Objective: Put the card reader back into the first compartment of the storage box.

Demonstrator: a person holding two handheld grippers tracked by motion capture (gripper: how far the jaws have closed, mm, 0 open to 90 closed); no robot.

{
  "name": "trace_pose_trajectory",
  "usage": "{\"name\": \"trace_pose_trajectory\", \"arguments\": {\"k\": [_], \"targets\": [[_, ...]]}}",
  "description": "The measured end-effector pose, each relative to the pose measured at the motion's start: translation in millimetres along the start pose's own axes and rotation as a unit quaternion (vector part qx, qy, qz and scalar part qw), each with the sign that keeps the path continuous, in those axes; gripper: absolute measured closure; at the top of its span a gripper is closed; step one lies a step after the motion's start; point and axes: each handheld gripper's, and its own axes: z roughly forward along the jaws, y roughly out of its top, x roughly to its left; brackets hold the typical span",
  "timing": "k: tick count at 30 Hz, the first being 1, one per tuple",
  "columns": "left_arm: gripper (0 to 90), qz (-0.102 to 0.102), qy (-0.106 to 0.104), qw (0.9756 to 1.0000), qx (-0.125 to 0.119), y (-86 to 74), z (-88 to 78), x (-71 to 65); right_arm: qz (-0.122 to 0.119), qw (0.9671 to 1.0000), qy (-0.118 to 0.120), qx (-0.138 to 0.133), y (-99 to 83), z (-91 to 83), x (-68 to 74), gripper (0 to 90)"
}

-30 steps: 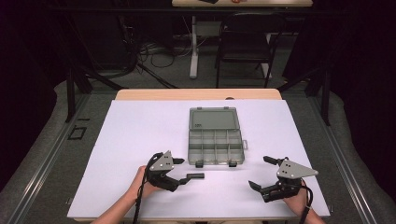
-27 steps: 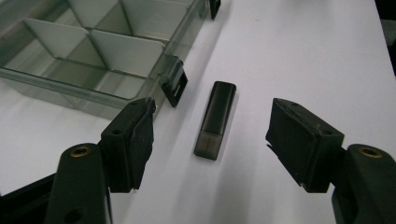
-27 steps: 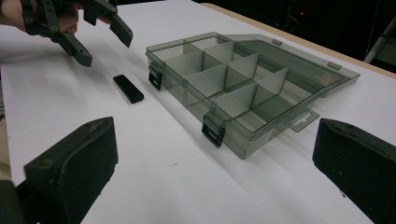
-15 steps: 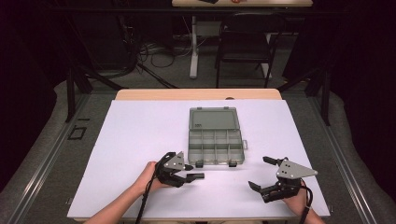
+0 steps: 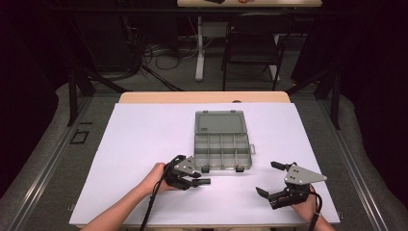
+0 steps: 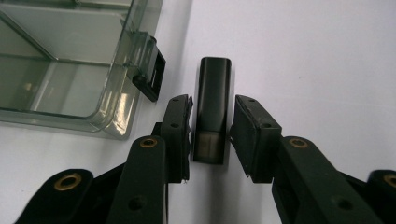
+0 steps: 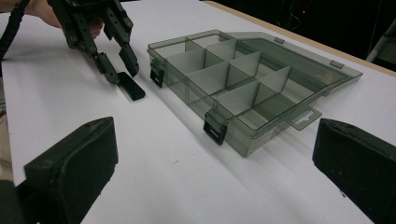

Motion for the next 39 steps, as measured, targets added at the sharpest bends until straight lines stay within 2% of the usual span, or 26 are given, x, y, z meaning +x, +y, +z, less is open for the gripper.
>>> {"name": "trace_pose_trajectory", "arguments": {"k": [2, 6, 11, 18, 23, 39], "targets": [[68.1, 0.000, -0.004, 1.0000, 0.001, -0.4, 0.6, 1.3, -0.001, 1.0000, 0.000, 0.001, -0.3, 0.7, -0.4, 0.0], [71.5, 0.017, -0.019, 0.9997, 0.005, 0.7, 1.0, 3.3, -0.001, 1.0000, 0.000, 0.002, -0.3, 0.7, -0.1, 0.0], [73.3, 0.022, -0.030, 0.9992, 0.014, 3.3, 1.7, 6.3, -0.002, 1.0000, 0.001, 0.005, -0.4, 1.0, 0.2, 0.0], [74.2, 0.040, -0.042, 0.9980, 0.027, 7.9, 2.3, 9.2, -0.004, 0.9999, 0.002, 0.012, -0.8, 1.8, 0.5, 0.0], [74.3, 0.034, -0.041, 0.9982, 0.027, 8.2, 1.8, 9.1, -0.005, 0.9999, 0.001, 0.009, -0.8, 1.0, 0.9, 0.0], [74.4, 0.026, -0.029, 0.9992, -0.014, 9.5, -12.9, 3.2, -0.001, 0.9999, -0.001, 0.011, -1.2, 1.3, -0.2, 0.0]]}}
